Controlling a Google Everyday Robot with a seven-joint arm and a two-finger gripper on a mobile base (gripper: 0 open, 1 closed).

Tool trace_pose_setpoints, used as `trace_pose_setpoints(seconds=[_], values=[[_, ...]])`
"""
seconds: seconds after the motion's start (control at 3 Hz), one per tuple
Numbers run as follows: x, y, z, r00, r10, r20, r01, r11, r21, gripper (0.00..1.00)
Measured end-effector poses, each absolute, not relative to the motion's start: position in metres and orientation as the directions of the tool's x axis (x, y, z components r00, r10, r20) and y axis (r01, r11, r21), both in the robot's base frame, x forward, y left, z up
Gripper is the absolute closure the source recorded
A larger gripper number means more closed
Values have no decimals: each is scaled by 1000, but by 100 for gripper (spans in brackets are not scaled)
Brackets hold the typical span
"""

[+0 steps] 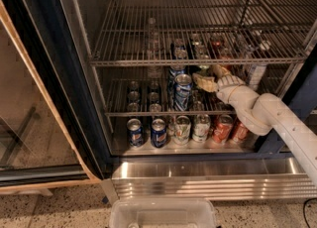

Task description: Pick green can from middle shelf of fridge

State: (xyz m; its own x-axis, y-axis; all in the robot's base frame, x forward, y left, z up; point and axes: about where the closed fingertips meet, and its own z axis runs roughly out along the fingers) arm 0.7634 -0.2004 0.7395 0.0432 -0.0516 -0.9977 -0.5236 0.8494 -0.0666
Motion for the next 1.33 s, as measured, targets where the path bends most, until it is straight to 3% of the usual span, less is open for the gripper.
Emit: trace_pose_setpoints(seconds=[0.67, 1.33], values=[[769, -188, 740, 41, -59, -997, -544, 836, -72, 34], [769, -188, 740, 41, -59, -997, -544, 836, -72, 77]])
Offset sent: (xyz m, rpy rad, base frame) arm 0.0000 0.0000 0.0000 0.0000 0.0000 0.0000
